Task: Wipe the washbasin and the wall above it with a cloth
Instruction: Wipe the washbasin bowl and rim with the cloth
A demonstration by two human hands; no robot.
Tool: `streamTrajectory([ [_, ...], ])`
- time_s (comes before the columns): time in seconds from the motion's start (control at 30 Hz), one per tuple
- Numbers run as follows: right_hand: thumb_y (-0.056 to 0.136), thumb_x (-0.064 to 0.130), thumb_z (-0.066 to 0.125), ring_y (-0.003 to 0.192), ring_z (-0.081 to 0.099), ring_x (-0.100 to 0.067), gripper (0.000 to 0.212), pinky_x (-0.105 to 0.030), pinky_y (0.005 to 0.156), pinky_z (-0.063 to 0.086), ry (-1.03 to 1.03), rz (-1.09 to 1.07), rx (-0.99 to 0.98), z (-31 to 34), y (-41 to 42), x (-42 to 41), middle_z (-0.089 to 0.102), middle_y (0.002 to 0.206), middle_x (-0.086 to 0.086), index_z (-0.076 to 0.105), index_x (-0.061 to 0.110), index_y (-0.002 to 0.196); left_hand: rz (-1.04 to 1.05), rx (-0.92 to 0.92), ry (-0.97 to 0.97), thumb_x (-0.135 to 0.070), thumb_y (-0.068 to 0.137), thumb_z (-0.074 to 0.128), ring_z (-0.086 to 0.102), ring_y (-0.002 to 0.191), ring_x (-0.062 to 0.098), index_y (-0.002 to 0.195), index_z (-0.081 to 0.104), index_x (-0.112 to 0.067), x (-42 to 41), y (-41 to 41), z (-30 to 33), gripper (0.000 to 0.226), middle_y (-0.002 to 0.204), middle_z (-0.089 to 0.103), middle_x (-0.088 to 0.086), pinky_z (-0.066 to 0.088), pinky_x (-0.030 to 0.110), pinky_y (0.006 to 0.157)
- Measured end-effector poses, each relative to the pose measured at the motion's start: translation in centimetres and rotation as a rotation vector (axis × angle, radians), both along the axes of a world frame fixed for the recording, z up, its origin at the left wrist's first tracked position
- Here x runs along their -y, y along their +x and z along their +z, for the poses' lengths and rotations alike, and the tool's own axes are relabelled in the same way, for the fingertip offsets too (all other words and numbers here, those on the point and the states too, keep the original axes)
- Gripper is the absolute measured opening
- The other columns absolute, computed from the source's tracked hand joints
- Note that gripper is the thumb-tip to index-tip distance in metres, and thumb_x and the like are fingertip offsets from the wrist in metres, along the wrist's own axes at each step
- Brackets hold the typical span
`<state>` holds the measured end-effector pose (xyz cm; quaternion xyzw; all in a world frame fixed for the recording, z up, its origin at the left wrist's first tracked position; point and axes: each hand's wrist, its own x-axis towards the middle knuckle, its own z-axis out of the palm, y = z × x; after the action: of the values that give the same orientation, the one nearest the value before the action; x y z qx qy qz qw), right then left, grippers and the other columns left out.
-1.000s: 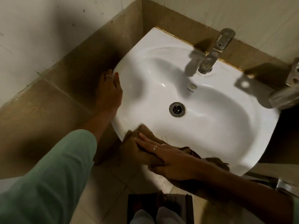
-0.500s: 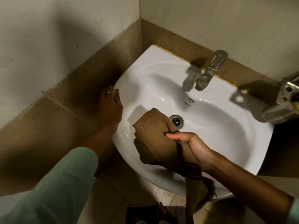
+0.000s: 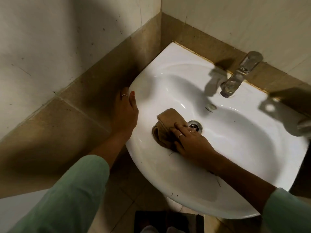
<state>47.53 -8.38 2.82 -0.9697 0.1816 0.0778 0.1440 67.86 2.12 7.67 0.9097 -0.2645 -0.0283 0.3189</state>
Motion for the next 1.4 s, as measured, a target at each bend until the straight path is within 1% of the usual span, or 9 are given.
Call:
streamTrajectory([
  [0.13, 0.097, 0.056, 0.008, 0.134, 0.041, -0.03, 0.065, -0.05, 0.107, 0.031, -0.068, 0.12, -0.07, -2.5, 0.3, 1.6, 0.041, 0.148, -0.004, 0.038, 0.022, 0.144, 0.003, -0.01, -0.003, -0.035, 0.099, 0.03, 0.05, 0.12, 0.025, 0.138, 0.041, -0.007, 0.0, 0.0, -0.2, 0.049, 0.137, 0.047, 0.015, 0.03, 0.011, 0.085],
  [0.23, 0.096, 0.056, 0.014, 0.145, 0.019, -0.025, 0.06, -0.047, 0.115, 0.016, -0.044, 0.186, -0.012, -3.4, 2.2, 2.1, 0.022, 0.158, 0.001, 0.019, 0.029, 0.15, -0.011, 0.004, -0.015, -0.035, 0.099, 0.03, 0.052, 0.119, 0.026, 0.137, 0.041, -0.006, 0.0, 0.2, -0.4, 0.049, 0.135, 0.049, 0.016, 0.035, 0.017, 0.087],
  [0.43, 0.095, 0.054, 0.02, 0.147, -0.001, -0.025, 0.062, -0.051, 0.116, 0.006, -0.042, -0.191, 0.142, -3.9, 8.6, 2.1, 0.005, 0.161, 0.0, 0.001, 0.032, 0.151, -0.005, -0.014, -0.046, -0.037, 0.099, 0.031, 0.052, 0.116, 0.024, 0.136, 0.042, -0.008, -0.2, 0.2, -0.6, 0.048, 0.132, 0.051, 0.014, 0.039, 0.021, 0.088],
  [0.57, 0.096, 0.053, 0.018, 0.147, -0.008, -0.022, 0.062, -0.052, 0.115, 0.002, -0.058, -0.217, 0.17, -4.3, 9.3, 2.0, -0.003, 0.161, 0.001, -0.005, 0.032, 0.15, 0.001, -0.005, -0.045, -0.036, 0.099, 0.031, 0.051, 0.116, 0.022, 0.134, 0.043, -0.009, -0.2, 0.2, -0.6, 0.046, 0.131, 0.051, 0.013, 0.034, 0.015, 0.087],
  [0.77, 0.091, 0.06, 0.013, 0.146, -0.01, -0.017, 0.063, -0.049, 0.116, 0.004, 0.225, -0.117, 0.102, -2.1, 5.9, -3.8, -0.006, 0.16, 0.01, -0.005, 0.04, 0.149, -0.045, 0.016, -0.055, -0.035, 0.099, 0.029, 0.052, 0.112, 0.025, 0.129, 0.047, -0.005, 0.0, 0.8, -0.9, 0.046, 0.126, 0.054, 0.016, 0.033, 0.017, 0.085],
  [1.0, 0.097, 0.054, 0.034, 0.145, -0.006, -0.007, 0.064, -0.032, 0.118, 0.006, 0.665, 0.006, -0.157, 6.1, -1.1, -8.4, -0.006, 0.158, 0.018, -0.006, 0.048, 0.146, -0.034, -0.052, -0.119, -0.029, 0.1, 0.029, 0.052, 0.115, 0.03, 0.125, 0.05, 0.002, -0.1, 0.6, -0.3, 0.045, 0.125, 0.054, 0.021, 0.034, 0.018, 0.089],
  [1.17, 0.096, 0.053, 0.038, 0.14, 0.025, -0.006, 0.063, -0.026, 0.107, 0.03, 0.422, 0.067, -0.103, 9.9, -8.1, -9.6, 0.006, 0.156, 0.024, -0.001, 0.05, 0.145, 0.003, -0.01, -0.035, -0.041, 0.098, 0.025, 0.05, 0.119, 0.033, 0.13, 0.046, -0.002, -0.7, -0.2, 0.6, 0.055, 0.13, 0.052, 0.019, 0.04, 0.04, 0.101],
  [1.27, 0.092, 0.063, 0.022, 0.134, 0.032, -0.001, 0.055, -0.015, 0.102, 0.021, 0.31, 0.019, -0.219, 11.0, -13.3, -7.3, 0.019, 0.152, 0.027, 0.006, 0.056, 0.144, -0.034, 0.058, 0.022, -0.038, 0.099, 0.024, 0.052, 0.114, 0.036, 0.124, 0.05, 0.001, -0.9, -1.3, 1.1, 0.053, 0.126, 0.053, 0.022, 0.04, 0.044, 0.098],
  [1.4, 0.083, 0.07, 0.008, 0.14, 0.017, 0.002, 0.062, -0.025, 0.108, 0.007, 0.176, -0.072, -0.438, 10.7, -16.7, -2.4, 0.026, 0.149, 0.028, 0.024, 0.053, 0.14, -0.038, 0.103, 0.047, -0.034, 0.099, 0.026, 0.051, 0.112, 0.039, 0.124, 0.051, 0.001, -0.8, -1.0, 0.8, 0.05, 0.124, 0.053, 0.023, 0.039, 0.046, 0.096],
])
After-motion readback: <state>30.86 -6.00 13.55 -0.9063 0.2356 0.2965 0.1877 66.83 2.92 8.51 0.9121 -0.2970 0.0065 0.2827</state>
